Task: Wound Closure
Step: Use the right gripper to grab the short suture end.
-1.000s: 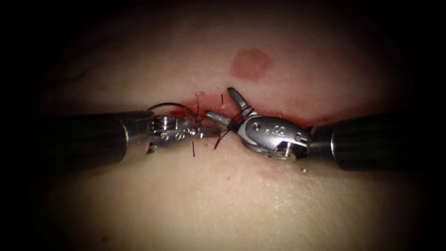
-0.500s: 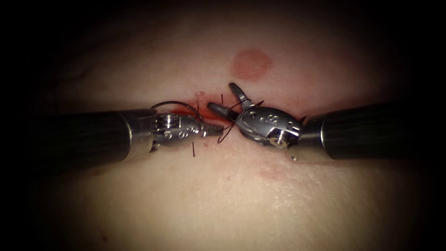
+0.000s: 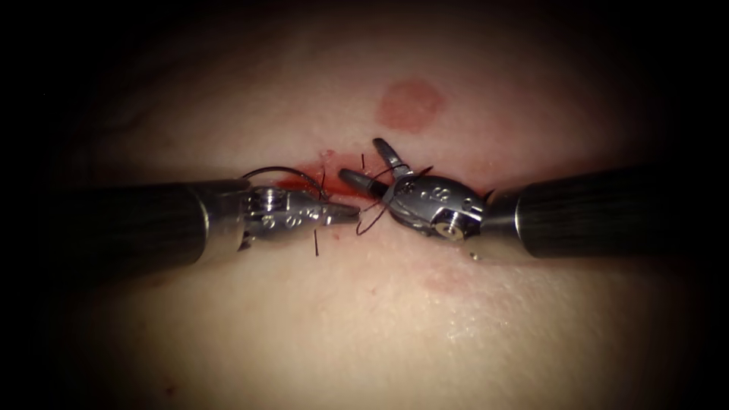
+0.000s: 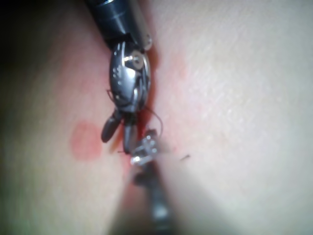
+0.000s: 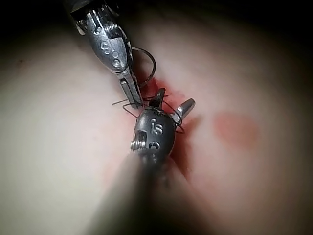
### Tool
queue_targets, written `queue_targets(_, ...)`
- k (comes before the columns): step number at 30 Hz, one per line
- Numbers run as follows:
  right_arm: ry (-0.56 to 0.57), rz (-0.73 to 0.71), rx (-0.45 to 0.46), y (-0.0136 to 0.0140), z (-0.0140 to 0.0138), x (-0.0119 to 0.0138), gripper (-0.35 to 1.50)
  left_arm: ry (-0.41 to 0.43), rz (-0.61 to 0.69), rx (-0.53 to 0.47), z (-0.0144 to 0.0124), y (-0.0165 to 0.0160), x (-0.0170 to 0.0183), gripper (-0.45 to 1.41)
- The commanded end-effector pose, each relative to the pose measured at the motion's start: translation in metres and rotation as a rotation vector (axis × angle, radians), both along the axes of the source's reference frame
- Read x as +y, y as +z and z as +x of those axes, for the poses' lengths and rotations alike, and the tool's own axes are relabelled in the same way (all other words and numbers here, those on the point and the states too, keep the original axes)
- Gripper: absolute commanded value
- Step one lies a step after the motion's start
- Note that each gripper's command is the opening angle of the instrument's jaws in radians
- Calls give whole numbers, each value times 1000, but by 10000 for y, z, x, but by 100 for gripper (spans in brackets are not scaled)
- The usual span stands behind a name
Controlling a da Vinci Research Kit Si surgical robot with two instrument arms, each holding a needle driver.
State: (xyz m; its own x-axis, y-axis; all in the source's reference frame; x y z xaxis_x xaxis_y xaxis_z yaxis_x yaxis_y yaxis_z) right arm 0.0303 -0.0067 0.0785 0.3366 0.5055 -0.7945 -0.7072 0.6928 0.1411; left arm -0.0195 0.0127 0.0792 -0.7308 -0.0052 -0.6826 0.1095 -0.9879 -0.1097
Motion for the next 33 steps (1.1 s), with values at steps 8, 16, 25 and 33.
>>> queue_targets(8,3,5,9,18,4,-6,32,-3,4,0,-5,6,-3,-45)
queue_targets(16,-23,14,26,16,4,-6,-35,-3,2,1,-5,7,-5,-45)
queue_targets(25,-12,30,10,-7,-21,-4,-35,-2,5,-1,1,8,-6,-45)
queue_targets(33,-20,48,19,-38,-29,-13,-35,-6,11,-1,8,11,-4,-45)
